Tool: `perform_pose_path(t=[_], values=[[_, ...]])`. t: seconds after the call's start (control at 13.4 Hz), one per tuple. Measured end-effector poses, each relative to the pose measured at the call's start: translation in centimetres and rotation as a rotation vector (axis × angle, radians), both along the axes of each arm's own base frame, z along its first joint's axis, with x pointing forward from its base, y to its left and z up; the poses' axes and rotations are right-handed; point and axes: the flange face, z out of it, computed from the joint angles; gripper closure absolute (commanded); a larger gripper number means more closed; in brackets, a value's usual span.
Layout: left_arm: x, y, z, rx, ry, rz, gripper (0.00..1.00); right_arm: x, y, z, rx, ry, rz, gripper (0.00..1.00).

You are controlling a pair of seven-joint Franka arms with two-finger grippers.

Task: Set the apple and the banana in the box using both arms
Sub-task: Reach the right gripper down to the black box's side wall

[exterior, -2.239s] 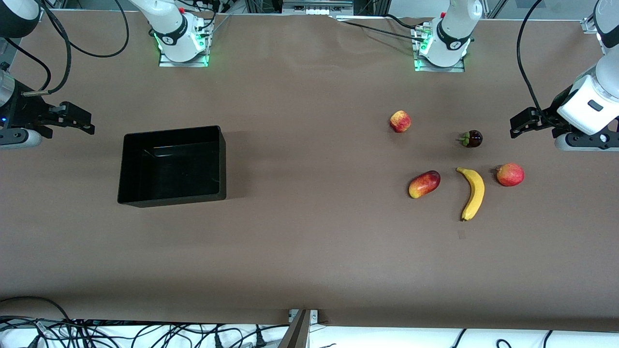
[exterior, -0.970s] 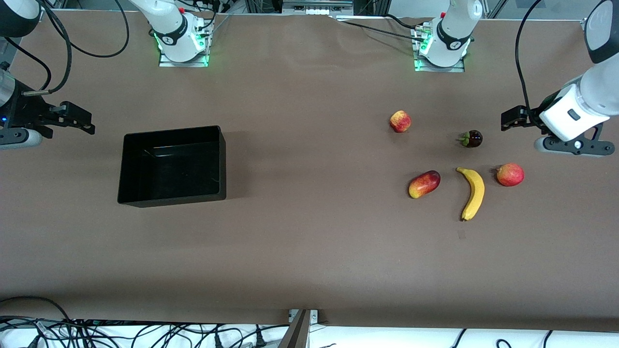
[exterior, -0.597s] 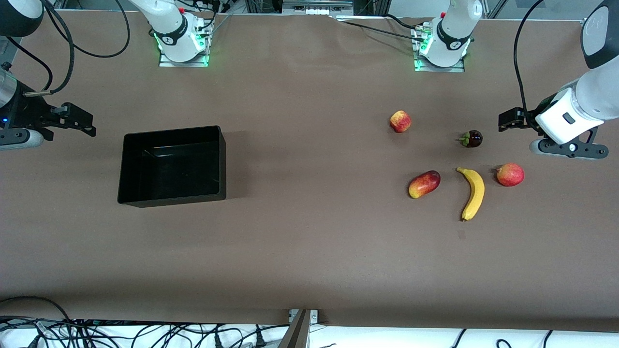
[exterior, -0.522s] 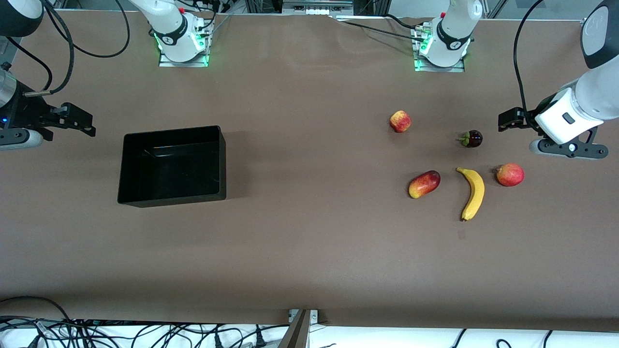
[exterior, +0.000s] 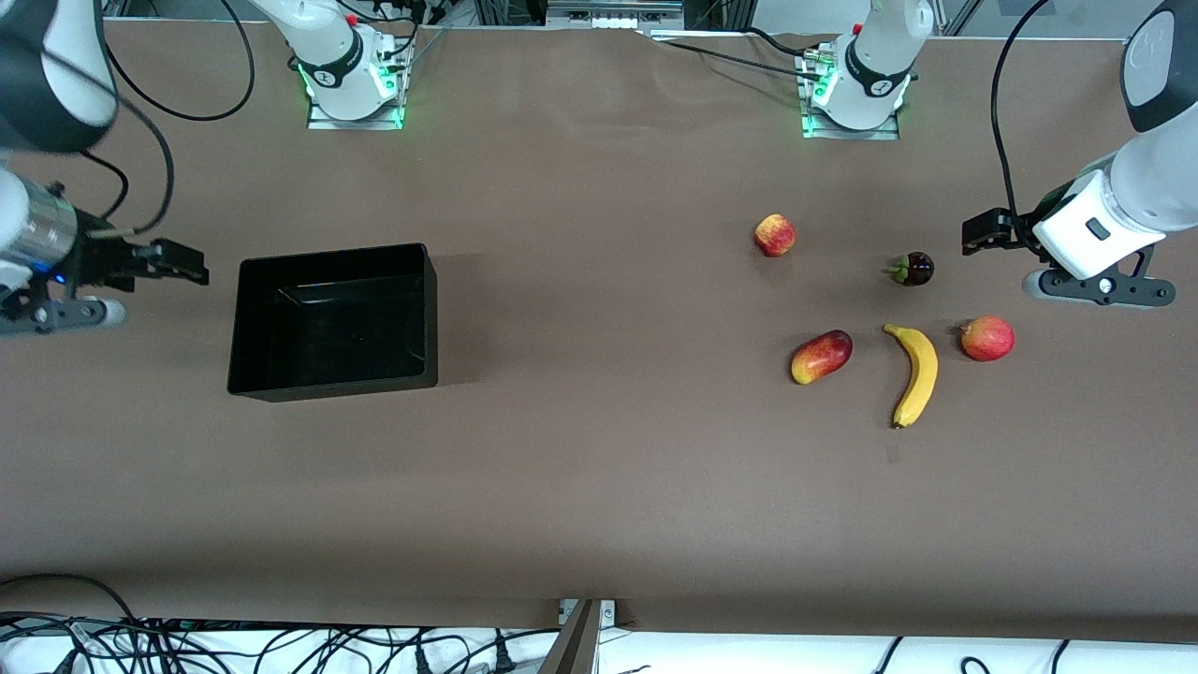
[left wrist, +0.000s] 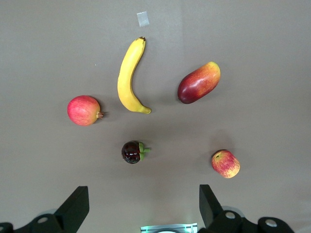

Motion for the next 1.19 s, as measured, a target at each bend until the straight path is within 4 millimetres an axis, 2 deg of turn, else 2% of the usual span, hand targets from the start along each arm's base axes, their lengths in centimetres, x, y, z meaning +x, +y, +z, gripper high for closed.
perform_pose_path(t=[0.22,0.52,0.6,0.75,0.97,1.04,1.19], values=[[0.0,0.0,0.0,0.000,0.000,0.000,0.00,0.8,-2.5,-7.3,-0.007,-0.012,-0.003,0.00],[0.0,-0.1,0.0,0.000,0.000,-0.002,0.00,-0.6,-4.6,-17.3,-0.023,-0.018,-0.030,0.01],[0.0,-0.1,0.0,0.000,0.000,-0.002,0.00,-1.1,-4.9,-19.1,-0.025,-0.020,-0.034,0.08],[0.0,-0.1,0.0,0.000,0.000,-0.002,0.00,-2.1,-5.2,-21.5,-0.027,-0.008,-0.039,0.29],[0.0,-0.2,0.0,0.000,0.000,-0.002,0.00,-3.1,-5.2,-22.8,-0.026,0.017,-0.042,0.54],[0.0,-0.2,0.0,0.000,0.000,-0.002,0.00,-3.3,-5.3,-23.1,-0.026,0.024,-0.043,0.59],[0.0,-0.2,0.0,0.000,0.000,-0.003,0.00,-3.7,-5.5,-23.5,-0.026,0.034,-0.046,0.61]])
